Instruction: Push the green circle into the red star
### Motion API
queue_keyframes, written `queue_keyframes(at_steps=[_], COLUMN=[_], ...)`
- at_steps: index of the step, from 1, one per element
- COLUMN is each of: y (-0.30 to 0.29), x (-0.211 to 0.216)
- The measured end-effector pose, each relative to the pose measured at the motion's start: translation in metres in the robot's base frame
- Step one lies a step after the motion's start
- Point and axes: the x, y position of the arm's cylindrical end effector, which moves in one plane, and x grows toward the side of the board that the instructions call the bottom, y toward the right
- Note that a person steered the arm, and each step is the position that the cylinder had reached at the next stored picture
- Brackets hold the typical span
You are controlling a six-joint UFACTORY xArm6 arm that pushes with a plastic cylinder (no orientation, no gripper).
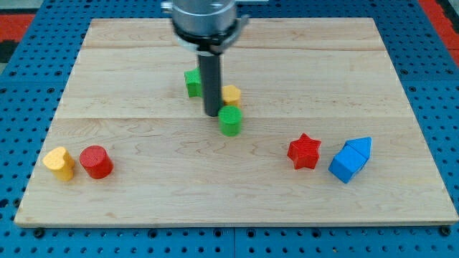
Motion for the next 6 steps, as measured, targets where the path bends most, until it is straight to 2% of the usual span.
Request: queue_keyframes(at_steps=[2, 3, 4, 5, 6], y=[0.022, 0.073, 0.023, -0.057, -0.165], x=[0.057, 0.065, 0.066, 0.114, 0.172])
